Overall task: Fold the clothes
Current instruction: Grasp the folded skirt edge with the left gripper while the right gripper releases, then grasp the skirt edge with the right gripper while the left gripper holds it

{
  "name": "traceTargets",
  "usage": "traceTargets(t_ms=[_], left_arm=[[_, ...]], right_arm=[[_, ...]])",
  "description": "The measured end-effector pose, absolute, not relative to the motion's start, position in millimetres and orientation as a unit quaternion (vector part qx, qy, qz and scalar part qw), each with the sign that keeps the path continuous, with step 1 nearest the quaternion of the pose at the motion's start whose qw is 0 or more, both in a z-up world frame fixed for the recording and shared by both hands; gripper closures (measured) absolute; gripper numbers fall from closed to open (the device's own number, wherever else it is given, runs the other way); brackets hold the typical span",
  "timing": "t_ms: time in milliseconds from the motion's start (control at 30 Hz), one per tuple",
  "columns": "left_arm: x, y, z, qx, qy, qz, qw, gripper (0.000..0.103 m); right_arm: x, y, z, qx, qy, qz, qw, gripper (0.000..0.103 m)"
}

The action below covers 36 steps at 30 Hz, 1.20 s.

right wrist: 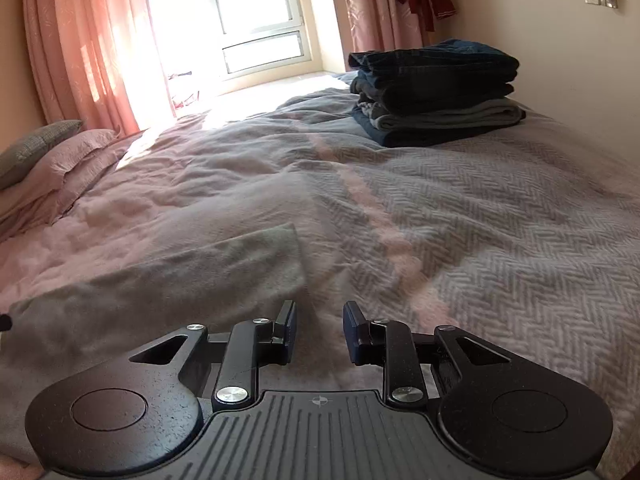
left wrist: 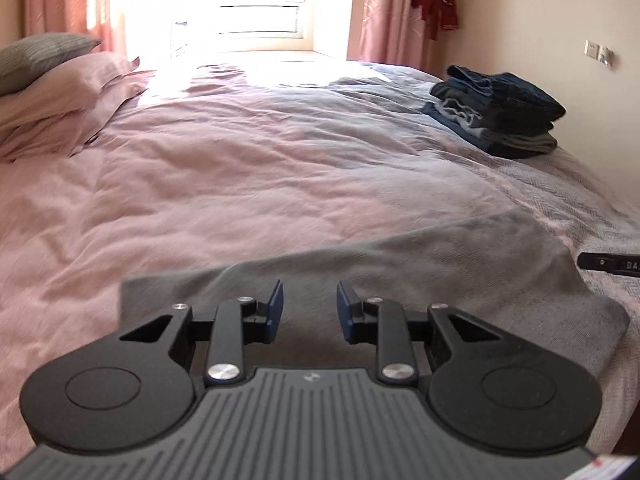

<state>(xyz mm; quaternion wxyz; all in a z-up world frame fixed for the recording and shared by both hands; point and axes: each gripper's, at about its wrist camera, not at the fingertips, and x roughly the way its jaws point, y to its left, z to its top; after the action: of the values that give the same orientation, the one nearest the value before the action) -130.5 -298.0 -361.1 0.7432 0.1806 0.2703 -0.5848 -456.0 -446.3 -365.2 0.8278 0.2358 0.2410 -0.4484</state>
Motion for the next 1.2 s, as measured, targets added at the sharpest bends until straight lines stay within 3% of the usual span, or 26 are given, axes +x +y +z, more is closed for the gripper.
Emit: traceTargets(t_ms=[167,300,533,900,1200], left_arm=[[-155.4,-355.6,-396.4,0.245,0.264,-0.579,0.731,0.087],[-156.9,-360.2,-415.3,0.258,0.251,-0.577,0.733,0.087],[-133.5,-296.3,-373.5,0.169,0.301,-0.582,0.736,0.087],[-76.9,-192.9,-397.7,0.091,0.406,-0.541,0.731,0.088],[-56.4,-177.9,-405.2,0.041,0.439,-0.554,0.707,0.090]], right_arm=[[-446.8,-470.6,-384.5,0.280,0.256,-0.454,0.806,0.080],[-480.3,-481.0,-396.0,0.361,0.212,-0.433,0.798,0.059],[-516.6,-473.0,-394.2,0.410,0.182,-0.347,0.823,0.046],[-511.5,-479.9,-417.3,0.475,0.172,-0.263,0.822,0.049],[-507.2,-504.5,-430.4,0.511,0.167,-0.246,0.806,0.069]])
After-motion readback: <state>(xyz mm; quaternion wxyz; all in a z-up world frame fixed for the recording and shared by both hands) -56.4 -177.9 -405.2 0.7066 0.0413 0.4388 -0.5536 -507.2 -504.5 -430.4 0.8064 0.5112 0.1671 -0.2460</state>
